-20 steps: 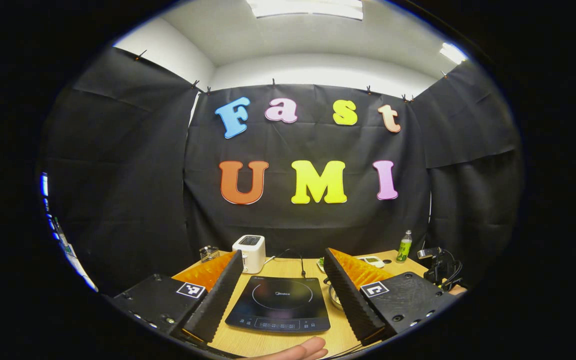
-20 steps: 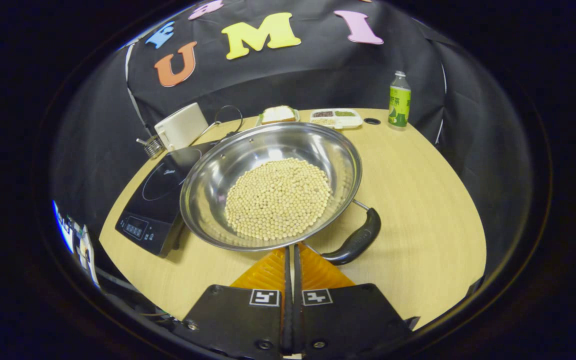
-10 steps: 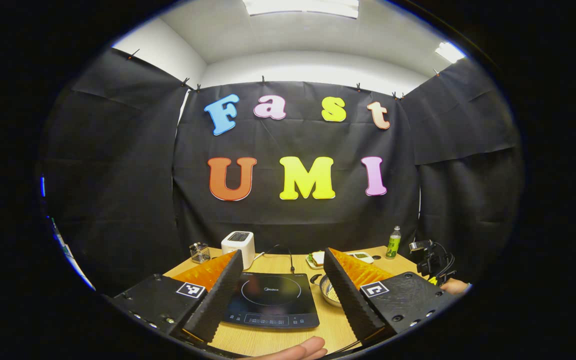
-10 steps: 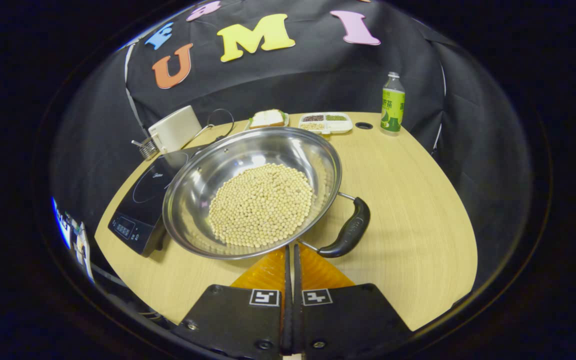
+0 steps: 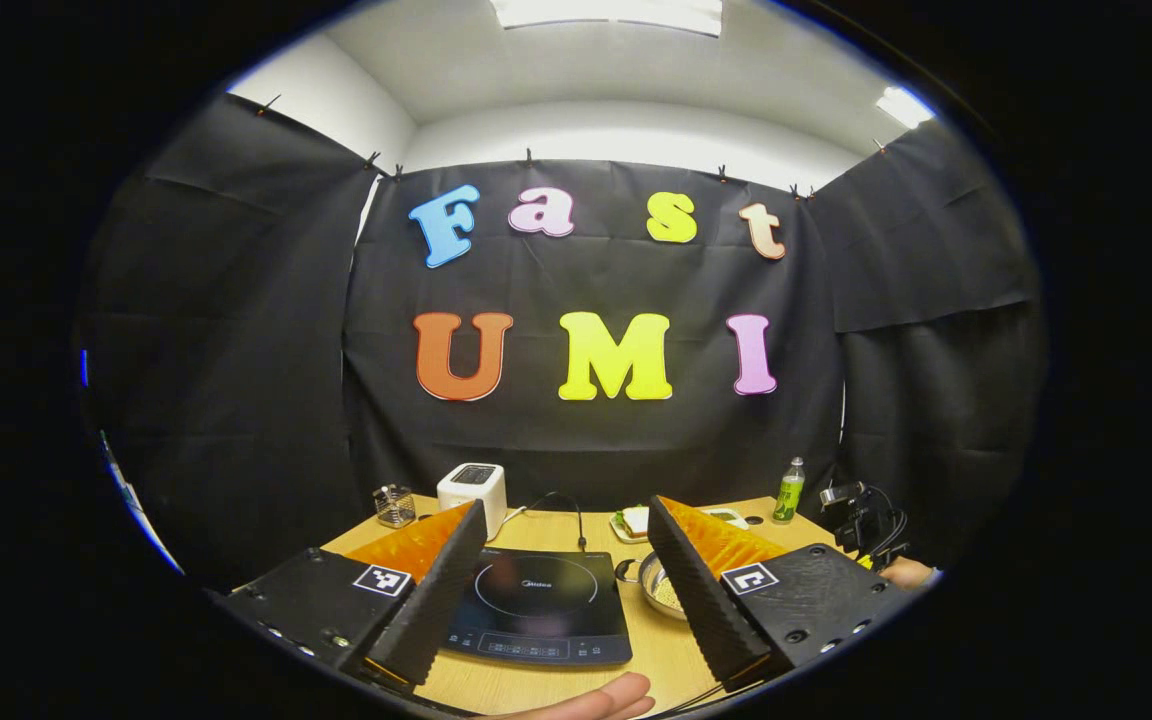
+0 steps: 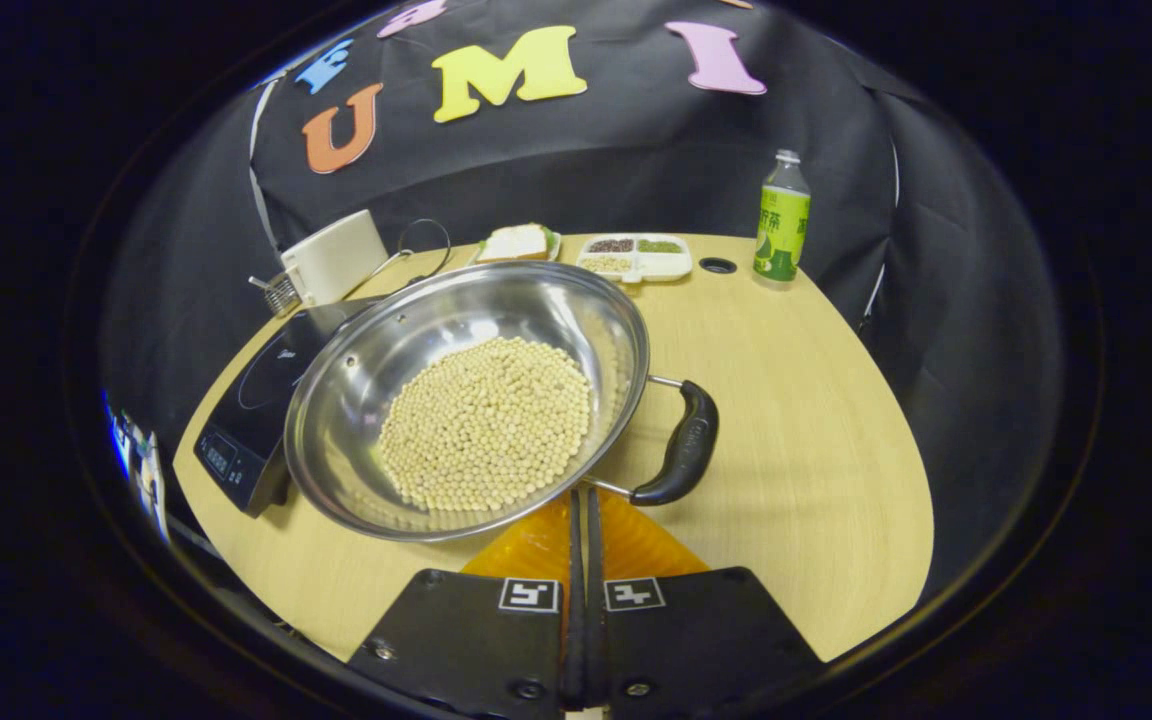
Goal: First push the handle of the pot to place it horizontally, then grasp the pot with both hands and set it on the induction cooktop.
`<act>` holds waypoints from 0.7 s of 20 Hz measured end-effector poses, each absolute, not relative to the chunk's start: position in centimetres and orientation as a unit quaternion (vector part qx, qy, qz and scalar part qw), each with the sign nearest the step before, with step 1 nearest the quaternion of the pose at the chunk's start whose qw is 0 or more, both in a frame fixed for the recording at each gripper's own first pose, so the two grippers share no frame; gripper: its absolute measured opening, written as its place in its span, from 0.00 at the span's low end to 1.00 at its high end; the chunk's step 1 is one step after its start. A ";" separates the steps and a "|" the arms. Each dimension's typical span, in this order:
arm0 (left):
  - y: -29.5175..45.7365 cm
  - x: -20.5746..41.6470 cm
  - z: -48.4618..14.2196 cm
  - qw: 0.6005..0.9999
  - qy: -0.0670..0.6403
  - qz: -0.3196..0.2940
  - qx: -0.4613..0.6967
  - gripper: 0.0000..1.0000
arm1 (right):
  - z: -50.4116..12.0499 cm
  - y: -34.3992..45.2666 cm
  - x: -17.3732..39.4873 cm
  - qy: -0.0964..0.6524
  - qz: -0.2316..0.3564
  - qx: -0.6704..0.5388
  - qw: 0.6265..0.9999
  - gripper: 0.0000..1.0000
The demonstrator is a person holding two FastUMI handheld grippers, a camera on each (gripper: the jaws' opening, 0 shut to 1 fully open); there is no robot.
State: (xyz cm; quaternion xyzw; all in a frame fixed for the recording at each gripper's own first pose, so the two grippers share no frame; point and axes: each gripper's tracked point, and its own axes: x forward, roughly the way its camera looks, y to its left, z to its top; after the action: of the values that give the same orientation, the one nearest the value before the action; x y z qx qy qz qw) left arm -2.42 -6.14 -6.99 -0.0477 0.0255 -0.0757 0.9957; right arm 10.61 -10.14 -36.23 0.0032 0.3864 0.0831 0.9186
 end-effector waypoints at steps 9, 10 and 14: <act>-6.4 2.8 -8.7 0.994 0.049 -0.060 -0.070 0.96 | -36.0 -12.0 14.5 0.376 0.074 0.035 0.923 0.04; -6.4 3.5 -8.9 0.994 0.053 -0.059 -0.073 0.95 | -35.9 -12.3 15.0 0.372 0.071 0.029 0.925 0.04; -7.8 6.4 -10.7 0.990 0.075 -0.068 -0.094 0.95 | -35.5 -13.1 16.1 0.355 0.062 0.009 0.933 0.04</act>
State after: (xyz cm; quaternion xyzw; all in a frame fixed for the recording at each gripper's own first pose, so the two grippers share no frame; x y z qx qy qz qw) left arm 6.45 -7.81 -10.74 -0.0937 0.0752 -0.0678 0.9904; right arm 16.14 -13.09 -35.50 0.0091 0.3551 0.0616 0.9328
